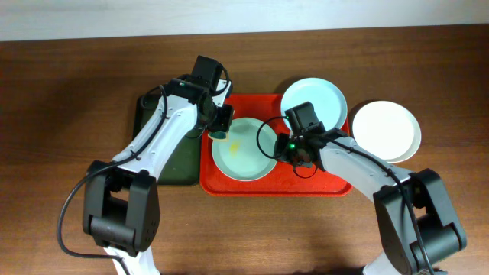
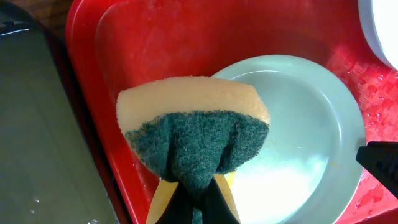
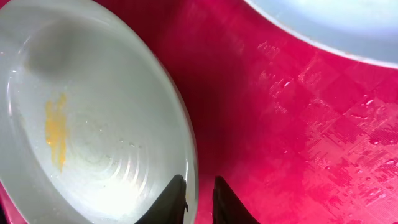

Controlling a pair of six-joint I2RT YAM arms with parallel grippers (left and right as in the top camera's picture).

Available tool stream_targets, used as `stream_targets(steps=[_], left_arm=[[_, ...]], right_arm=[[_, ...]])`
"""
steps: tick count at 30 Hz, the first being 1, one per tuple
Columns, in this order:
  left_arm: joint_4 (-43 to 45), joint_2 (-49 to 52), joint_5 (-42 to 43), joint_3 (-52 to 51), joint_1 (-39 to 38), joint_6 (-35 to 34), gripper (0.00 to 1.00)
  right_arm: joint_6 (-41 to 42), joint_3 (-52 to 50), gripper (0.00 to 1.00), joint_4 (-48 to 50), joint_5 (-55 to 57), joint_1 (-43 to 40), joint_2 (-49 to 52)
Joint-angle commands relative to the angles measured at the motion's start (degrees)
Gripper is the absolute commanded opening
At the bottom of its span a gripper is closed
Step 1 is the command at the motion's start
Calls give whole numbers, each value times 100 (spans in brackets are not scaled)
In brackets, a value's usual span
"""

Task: Clean dirty plates on tray and stack at the side
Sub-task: 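Carry the sponge with left gripper from water tray over the blue plate, then scrub the light blue plate with the sponge while right gripper holds rim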

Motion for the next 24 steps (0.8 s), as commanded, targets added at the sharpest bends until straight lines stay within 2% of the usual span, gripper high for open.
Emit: stream_targets(steps=[1, 12, 18, 24], left_arm=[[35, 61, 103, -46, -35, 2, 0], [33, 61, 105, -46, -35, 2, 0], [-31, 114, -24, -164, -35, -446, 0], [28, 614, 37, -166, -201, -588, 0]], right_arm=[[26, 17, 18, 42, 98, 2, 66], [345, -129, 17, 321, 345, 173, 249], [343, -129, 6, 321, 151, 173, 249], [343, -129, 5, 321, 151, 173, 249]])
